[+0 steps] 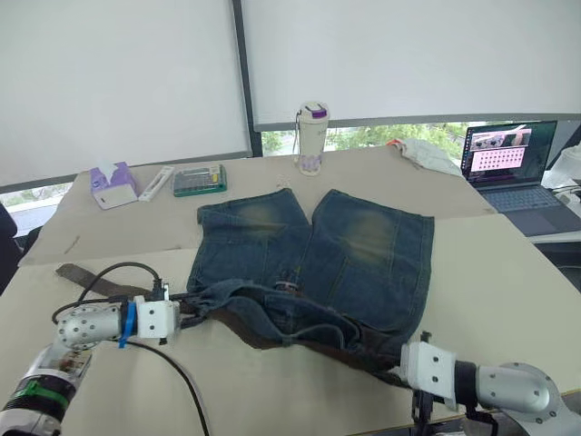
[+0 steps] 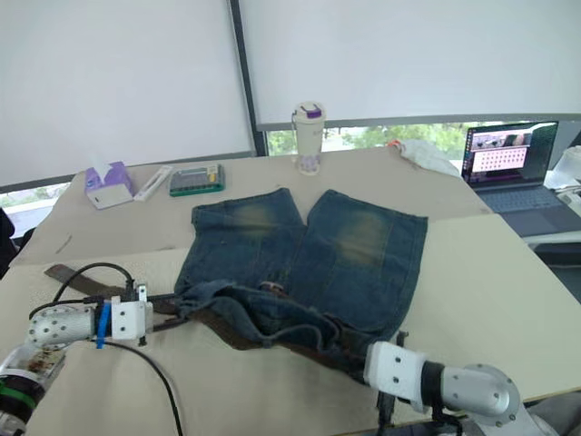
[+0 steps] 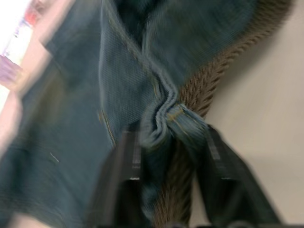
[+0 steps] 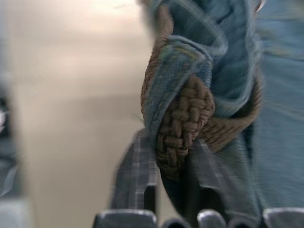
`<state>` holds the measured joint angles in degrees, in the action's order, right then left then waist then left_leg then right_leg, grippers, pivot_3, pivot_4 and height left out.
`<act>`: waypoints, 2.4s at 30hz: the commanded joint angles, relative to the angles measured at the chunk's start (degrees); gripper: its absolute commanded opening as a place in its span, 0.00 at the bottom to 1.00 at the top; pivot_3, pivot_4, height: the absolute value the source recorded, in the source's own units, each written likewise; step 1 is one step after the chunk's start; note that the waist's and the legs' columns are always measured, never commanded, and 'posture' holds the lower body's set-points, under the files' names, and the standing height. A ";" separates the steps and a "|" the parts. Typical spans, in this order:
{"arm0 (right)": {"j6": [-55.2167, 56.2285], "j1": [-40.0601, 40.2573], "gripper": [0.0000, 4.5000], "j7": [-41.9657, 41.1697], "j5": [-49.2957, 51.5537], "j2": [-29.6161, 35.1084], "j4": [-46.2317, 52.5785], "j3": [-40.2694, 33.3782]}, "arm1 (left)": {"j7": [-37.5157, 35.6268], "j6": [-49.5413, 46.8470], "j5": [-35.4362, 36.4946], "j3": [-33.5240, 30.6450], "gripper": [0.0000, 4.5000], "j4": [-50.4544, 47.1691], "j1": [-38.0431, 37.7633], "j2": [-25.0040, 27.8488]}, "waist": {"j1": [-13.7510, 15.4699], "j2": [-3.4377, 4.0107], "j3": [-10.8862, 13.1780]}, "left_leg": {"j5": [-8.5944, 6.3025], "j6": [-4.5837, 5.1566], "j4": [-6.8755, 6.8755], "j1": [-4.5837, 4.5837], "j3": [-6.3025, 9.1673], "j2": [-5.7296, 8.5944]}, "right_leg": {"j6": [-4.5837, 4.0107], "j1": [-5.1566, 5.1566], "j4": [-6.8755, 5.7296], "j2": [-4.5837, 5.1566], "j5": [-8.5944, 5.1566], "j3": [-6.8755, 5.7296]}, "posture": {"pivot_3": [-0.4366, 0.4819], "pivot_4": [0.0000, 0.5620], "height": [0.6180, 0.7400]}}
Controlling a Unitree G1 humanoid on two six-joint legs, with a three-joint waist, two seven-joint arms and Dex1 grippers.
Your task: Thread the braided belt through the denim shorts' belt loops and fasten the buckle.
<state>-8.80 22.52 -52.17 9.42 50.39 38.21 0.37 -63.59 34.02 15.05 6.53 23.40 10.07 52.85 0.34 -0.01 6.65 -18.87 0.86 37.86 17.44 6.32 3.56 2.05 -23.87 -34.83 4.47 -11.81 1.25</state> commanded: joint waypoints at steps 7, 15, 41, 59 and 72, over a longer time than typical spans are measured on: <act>-18.59 7.13 0.33 -0.49 28.63 0.46 13.45 -20.51 | -7.92 -58.64 22.01 -9.07 0.68 -5.79 10.66 5.50 | -0.03 -0.38 0.23 | -0.04 0.07 0.03 -0.19 0.02 -0.16 | -0.03 0.27 -0.03 -0.13 -0.05 -0.24 | 0.48 0.27 1.00; -28.74 -9.20 0.00 12.59 32.81 4.39 13.19 -14.03 | -9.11 -73.82 24.54 -6.04 0.14 -15.13 20.05 0.50 | -0.41 -0.41 0.42 | -0.17 0.11 -0.02 -0.46 0.35 -0.14 | -0.05 0.66 0.10 -0.05 -0.20 -0.23 | 0.48 0.27 1.00; -34.72 -20.59 0.06 7.12 10.06 11.30 5.16 -1.44 | -11.74 -64.88 0.43 11.49 0.01 -29.74 5.64 -5.38 | 0.01 0.12 0.06 | -0.20 0.02 0.00 0.01 0.01 -0.08 | 0.01 0.09 -0.05 0.05 -0.30 0.05 | 0.48 0.27 1.00; -32.94 -35.74 1.00 11.72 23.63 -11.61 5.61 4.60 | 22.26 -95.46 18.89 -43.45 0.88 -46.66 -13.80 -15.34 | -0.84 -0.11 0.27 | -0.18 -0.37 -0.12 -0.13 0.15 -0.36 | -0.21 -0.24 -0.09 -0.09 -0.17 -0.02 | 0.48 0.27 1.00; -24.71 -43.34 1.00 6.33 14.84 -13.48 -2.39 14.58 | 50.38 -98.87 7.98 -55.19 0.99 -37.77 -12.61 -20.66 | 0.23 -0.29 0.21 | -0.16 -0.70 -0.13 -0.13 0.30 -0.34 | -0.35 -0.24 -0.08 -0.09 -0.09 -0.24 | 0.48 0.27 1.00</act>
<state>-35.80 -19.64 -45.22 24.76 37.22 35.15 15.22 -16.49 -63.60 24.17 -45.87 -16.00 -3.85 32.27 0.56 -0.30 6.86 -19.02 0.12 37.73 17.32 6.62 3.21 1.69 -24.13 -34.91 4.37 -11.89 1.00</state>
